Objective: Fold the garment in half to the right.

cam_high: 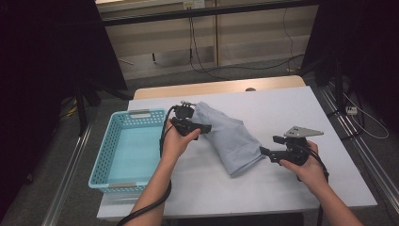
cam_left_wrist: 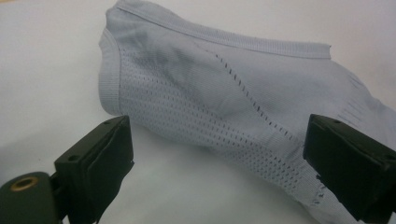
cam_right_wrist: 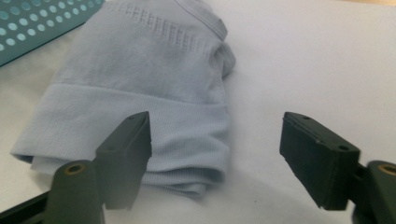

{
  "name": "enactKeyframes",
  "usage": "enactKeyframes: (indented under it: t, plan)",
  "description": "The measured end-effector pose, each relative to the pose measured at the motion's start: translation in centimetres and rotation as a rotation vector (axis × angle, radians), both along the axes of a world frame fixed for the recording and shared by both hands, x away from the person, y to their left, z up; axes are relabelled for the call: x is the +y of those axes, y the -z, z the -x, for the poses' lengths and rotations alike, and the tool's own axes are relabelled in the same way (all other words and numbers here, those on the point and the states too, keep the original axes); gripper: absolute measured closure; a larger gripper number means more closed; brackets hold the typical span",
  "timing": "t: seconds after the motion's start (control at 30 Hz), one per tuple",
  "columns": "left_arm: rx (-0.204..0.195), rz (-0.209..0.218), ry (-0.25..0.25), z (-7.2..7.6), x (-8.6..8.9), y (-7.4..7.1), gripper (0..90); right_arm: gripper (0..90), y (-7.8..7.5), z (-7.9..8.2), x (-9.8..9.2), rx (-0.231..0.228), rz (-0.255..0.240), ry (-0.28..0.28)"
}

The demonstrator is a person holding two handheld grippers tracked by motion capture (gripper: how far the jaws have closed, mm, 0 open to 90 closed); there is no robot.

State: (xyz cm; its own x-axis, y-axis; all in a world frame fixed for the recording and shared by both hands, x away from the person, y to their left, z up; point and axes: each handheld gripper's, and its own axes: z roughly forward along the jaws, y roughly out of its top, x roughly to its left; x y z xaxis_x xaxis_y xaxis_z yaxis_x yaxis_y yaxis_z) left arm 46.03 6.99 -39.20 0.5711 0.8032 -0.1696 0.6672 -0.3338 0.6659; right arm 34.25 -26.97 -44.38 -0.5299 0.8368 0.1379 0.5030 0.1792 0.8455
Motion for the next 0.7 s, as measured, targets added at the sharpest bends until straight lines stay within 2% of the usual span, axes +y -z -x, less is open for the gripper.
enactKeyframes:
  t: [0.07,0.2,0.33,0.4,0.7]
  plan:
    - [0.003,-0.001,0.010,0.2,0.0,0.1,8.0,21.7,-0.1,0.3,-0.1,-0.016,0.001,-0.001]
    - [0.004,0.006,0.013,0.5,-0.2,0.3,7.9,17.5,-0.3,0.8,-0.2,-0.011,-0.004,-0.010]
    - [-0.004,0.016,0.010,1.0,-0.4,0.3,7.4,15.5,-0.2,1.4,-0.5,-0.010,0.011,-0.009]
    - [-0.013,0.009,0.014,1.3,-0.4,0.2,7.4,15.2,-0.3,1.6,-0.6,-0.026,0.019,-0.008]
    - [-0.009,0.005,0.018,1.8,-0.5,0.5,7.4,12.1,0.2,2.3,-0.8,-0.030,0.016,-0.014]
